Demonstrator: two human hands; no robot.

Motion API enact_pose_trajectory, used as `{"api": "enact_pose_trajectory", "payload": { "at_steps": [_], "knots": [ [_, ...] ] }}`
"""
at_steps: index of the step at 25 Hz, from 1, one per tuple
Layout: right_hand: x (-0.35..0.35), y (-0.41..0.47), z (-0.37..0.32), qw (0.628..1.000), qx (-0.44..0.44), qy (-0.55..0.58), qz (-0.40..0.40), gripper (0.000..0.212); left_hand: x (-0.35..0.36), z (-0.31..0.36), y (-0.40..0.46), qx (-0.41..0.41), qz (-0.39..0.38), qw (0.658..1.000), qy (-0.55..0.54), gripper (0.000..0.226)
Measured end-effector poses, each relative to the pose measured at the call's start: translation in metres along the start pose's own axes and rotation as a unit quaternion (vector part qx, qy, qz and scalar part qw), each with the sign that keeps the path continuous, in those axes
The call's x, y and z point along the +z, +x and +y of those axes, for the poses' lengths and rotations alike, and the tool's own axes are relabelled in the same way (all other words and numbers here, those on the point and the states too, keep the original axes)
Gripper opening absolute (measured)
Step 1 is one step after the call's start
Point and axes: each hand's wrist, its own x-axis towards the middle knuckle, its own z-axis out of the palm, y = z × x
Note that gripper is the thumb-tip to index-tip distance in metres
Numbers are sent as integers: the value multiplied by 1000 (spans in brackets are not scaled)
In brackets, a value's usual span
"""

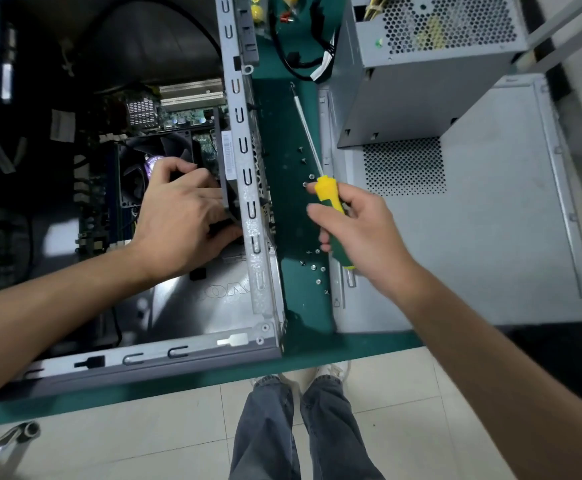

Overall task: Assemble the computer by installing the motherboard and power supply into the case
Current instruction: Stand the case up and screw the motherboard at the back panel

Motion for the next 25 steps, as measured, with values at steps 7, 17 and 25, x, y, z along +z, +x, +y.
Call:
{"api": "enact_pose_trajectory", "payload": {
  "at_steps": [7,17,25],
  "knots": [
    [-77,4,-6,998,18,0,-55,30,-3,-1,2,10,7,1000,11,36],
    [-98,22,0,993,64,0,-95,43,1,-2,-1,17,12,1000,12,42],
    [-108,25,12,990,76,-17,-120,43,3,-6,-4,14,-3,1000,28,57]
  ]
}}
